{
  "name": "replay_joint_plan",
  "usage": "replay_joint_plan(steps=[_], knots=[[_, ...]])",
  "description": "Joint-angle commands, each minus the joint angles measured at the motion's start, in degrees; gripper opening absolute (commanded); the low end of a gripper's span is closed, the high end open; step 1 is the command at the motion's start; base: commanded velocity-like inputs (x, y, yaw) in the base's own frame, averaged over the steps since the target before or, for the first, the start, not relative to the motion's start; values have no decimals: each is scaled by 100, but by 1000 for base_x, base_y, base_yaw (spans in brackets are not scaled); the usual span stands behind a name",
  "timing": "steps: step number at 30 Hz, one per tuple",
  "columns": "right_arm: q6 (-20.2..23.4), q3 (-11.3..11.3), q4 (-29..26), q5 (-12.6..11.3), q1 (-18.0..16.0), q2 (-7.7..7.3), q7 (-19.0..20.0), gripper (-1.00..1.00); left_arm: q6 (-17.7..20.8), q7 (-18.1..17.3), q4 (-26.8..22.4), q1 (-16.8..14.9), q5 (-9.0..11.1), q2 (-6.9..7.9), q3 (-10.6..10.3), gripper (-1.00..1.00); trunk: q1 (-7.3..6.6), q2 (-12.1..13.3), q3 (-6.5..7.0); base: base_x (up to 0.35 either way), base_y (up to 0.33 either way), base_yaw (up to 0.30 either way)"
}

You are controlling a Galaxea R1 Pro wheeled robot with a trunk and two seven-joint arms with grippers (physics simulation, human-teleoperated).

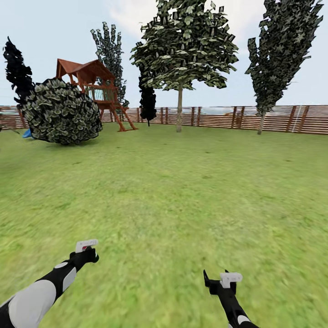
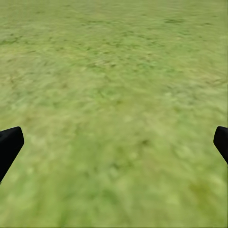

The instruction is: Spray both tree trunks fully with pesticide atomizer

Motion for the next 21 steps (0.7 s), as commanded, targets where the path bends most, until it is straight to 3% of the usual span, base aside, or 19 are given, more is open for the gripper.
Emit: replay_joint_plan(steps=[1,21], knots=[[0,0,0,2,0,0,0,100,0,1,-1,0,2,0,1,-100,0,0,0,338,0,0],[0,0,0,6,0,0,0,100,0,1,-1,-1,2,1,1,-100,0,0,0,338,0,0]])
